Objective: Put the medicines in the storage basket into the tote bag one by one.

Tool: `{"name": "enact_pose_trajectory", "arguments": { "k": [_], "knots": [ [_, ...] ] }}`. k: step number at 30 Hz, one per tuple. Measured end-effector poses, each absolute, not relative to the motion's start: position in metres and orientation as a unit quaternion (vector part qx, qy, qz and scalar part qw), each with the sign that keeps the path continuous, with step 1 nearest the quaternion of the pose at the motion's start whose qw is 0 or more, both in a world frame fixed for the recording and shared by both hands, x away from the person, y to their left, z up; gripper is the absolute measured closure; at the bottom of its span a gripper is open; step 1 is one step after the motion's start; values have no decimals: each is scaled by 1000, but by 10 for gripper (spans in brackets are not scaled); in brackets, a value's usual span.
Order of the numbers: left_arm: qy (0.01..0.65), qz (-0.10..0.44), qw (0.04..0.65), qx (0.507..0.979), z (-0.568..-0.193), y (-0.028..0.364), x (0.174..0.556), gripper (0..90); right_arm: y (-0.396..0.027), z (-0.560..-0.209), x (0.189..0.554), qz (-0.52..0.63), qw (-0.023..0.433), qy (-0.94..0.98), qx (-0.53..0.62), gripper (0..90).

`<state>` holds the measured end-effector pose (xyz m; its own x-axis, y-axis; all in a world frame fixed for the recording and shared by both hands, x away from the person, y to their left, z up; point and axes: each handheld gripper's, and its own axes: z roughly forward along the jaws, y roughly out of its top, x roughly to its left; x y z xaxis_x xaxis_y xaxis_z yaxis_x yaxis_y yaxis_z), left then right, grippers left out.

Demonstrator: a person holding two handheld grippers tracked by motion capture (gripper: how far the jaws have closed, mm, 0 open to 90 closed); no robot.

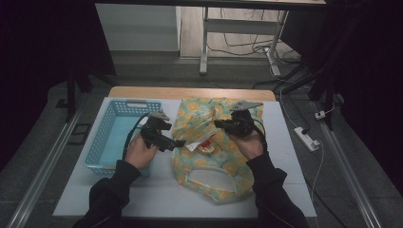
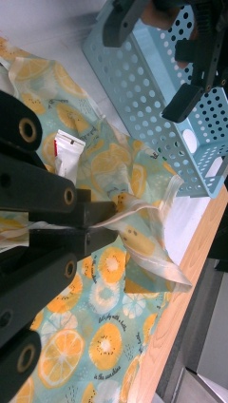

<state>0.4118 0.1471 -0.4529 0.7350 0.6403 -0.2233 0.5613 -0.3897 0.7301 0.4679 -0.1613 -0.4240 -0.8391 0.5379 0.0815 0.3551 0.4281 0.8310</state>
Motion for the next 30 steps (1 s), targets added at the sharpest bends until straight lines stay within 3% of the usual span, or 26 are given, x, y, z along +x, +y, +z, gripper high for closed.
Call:
{"name": "enact_pose_trajectory", "arguments": {
  "k": [19,30],
  "knots": [
    [410,90,405,812,-460,193,415,3,-162,-422,467,467,102,838,265,896],
    [449,88,407,790,-468,222,419,0,-162,-421,467,467,102,837,265,896]
  ]
}}
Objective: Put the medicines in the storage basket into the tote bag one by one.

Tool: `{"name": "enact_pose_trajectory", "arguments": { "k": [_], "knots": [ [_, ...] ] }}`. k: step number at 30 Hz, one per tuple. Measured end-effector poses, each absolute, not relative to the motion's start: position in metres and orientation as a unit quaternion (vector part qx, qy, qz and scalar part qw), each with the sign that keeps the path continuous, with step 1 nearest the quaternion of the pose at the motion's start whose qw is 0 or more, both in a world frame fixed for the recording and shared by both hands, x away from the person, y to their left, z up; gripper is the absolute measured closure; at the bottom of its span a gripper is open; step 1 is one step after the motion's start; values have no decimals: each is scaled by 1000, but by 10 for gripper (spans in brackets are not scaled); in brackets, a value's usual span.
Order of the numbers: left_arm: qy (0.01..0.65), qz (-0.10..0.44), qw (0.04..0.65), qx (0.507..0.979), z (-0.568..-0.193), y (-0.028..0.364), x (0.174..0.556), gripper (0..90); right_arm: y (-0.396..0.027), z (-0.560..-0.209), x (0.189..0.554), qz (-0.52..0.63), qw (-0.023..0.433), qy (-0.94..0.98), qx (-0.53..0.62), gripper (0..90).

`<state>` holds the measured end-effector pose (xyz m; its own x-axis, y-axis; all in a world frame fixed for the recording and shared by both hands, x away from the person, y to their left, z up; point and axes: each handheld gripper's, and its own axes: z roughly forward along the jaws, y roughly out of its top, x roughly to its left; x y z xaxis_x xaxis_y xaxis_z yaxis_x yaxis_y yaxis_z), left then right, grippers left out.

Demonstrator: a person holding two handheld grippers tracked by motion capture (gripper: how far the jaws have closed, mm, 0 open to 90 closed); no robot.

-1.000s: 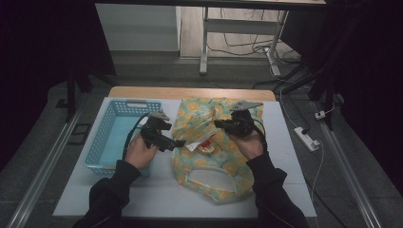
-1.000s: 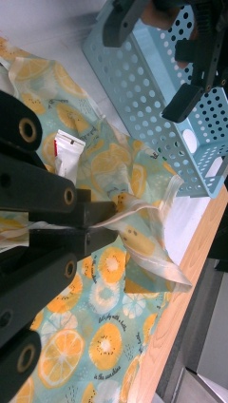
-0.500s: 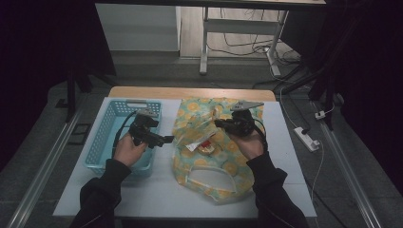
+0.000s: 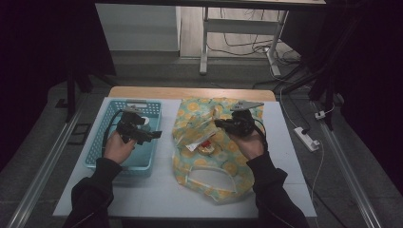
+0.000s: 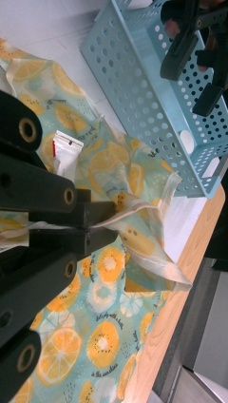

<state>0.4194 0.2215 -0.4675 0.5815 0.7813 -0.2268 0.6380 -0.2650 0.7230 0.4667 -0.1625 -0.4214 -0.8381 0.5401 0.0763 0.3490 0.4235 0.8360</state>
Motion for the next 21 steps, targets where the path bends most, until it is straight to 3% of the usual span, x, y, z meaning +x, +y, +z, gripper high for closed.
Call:
{"name": "enact_pose_trajectory", "arguments": {
  "k": [21],
  "knots": [
    [496,125,377,772,-476,247,443,0,-162,-423,467,465,101,839,263,896]
  ]
}}
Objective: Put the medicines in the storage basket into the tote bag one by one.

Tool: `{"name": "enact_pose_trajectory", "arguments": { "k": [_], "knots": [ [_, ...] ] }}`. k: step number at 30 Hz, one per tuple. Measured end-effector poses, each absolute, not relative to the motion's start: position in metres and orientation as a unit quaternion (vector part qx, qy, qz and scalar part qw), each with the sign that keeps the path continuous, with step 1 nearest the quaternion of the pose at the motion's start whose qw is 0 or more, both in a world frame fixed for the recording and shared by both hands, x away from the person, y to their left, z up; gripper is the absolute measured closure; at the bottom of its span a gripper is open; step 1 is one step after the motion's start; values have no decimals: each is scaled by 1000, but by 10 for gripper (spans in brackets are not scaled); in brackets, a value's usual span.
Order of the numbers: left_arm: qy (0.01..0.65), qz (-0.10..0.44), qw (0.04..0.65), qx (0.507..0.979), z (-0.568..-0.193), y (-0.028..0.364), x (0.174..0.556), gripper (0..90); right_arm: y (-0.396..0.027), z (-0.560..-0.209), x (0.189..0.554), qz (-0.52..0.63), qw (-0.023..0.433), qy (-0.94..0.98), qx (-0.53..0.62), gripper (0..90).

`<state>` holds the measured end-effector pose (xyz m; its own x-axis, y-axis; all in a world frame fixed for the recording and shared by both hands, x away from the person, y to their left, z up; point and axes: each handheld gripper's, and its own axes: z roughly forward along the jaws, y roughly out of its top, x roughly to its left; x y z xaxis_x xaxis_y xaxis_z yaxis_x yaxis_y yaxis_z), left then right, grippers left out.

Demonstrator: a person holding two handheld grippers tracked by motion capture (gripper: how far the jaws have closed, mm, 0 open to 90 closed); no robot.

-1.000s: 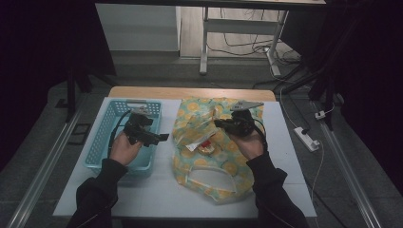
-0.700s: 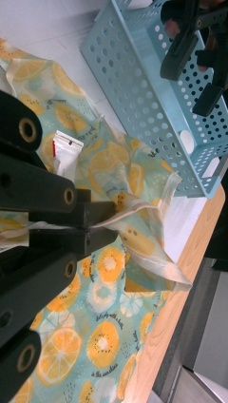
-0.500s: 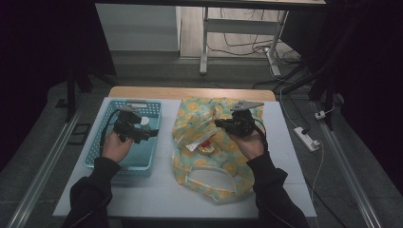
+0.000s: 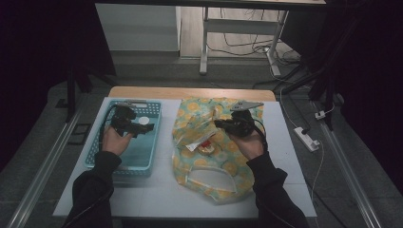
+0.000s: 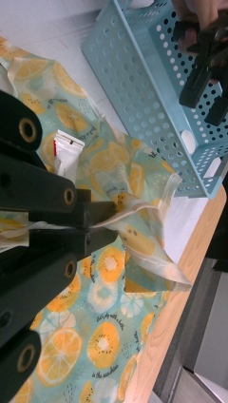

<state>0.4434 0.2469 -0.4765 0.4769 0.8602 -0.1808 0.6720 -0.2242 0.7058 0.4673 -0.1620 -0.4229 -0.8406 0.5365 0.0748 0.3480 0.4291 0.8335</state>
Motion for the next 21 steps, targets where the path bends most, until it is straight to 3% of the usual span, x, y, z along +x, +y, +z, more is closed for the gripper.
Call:
{"name": "enact_pose_trajectory", "arguments": {
  "k": [14,21],
  "knots": [
    [525,111,332,776,-488,252,470,13,-161,-423,467,466,101,839,262,897],
    [530,114,309,782,-490,248,479,103,-161,-422,467,467,100,839,261,896]
  ]
}}
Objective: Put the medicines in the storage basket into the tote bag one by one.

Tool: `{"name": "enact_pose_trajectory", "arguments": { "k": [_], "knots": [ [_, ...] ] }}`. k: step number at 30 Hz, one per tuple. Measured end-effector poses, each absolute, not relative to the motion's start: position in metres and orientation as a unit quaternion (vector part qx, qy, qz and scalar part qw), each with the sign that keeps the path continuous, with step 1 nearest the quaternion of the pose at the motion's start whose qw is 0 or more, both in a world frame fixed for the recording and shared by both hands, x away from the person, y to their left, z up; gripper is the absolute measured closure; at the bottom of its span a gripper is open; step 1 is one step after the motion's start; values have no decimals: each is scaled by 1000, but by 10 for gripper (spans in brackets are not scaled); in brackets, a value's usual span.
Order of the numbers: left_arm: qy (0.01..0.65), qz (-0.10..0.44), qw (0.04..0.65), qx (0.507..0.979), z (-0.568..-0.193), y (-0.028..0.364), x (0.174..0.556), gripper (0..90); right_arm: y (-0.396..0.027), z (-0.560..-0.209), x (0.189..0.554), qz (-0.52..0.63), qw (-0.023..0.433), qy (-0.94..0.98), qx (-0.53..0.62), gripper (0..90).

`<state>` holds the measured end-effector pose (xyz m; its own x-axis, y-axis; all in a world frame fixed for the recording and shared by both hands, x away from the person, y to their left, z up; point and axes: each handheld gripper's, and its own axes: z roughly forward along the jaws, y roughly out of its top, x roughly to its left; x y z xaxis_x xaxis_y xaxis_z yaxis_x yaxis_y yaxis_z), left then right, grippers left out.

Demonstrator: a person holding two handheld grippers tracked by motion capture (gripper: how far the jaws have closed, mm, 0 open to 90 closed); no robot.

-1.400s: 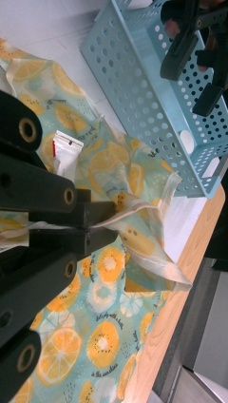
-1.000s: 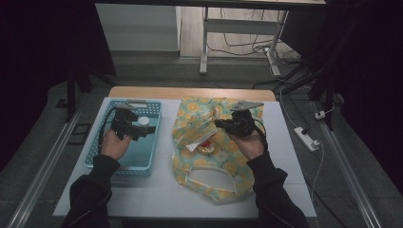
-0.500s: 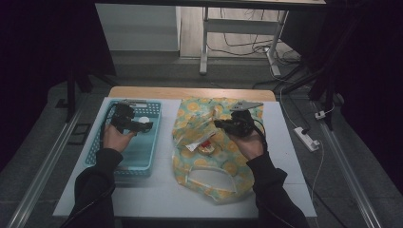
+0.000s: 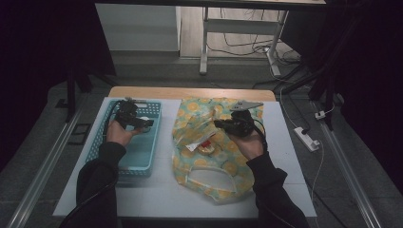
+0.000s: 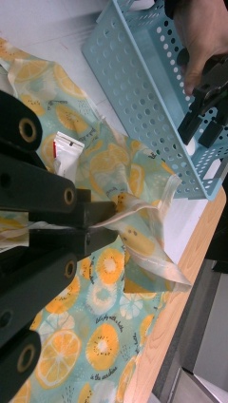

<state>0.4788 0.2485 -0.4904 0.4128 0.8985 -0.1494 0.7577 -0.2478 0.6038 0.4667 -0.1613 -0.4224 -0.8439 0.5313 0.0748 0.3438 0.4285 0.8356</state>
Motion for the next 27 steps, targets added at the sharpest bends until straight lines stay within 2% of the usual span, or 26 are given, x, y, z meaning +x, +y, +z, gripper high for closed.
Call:
{"name": "enact_pose_trajectory", "arguments": {
  "k": [6,8,12,16,27],
  "knots": [
    [529,105,293,790,-493,246,482,279,-162,-422,467,467,101,839,261,897],
    [531,98,290,790,-494,247,483,300,-161,-422,467,467,101,839,260,896],
    [533,91,291,789,-495,248,483,415,-160,-422,466,467,101,839,259,896],
    [537,89,285,789,-495,247,484,484,-160,-422,466,467,102,840,258,896],
    [542,88,278,788,-487,241,480,497,-161,-421,466,471,103,838,257,897]
  ]
}}
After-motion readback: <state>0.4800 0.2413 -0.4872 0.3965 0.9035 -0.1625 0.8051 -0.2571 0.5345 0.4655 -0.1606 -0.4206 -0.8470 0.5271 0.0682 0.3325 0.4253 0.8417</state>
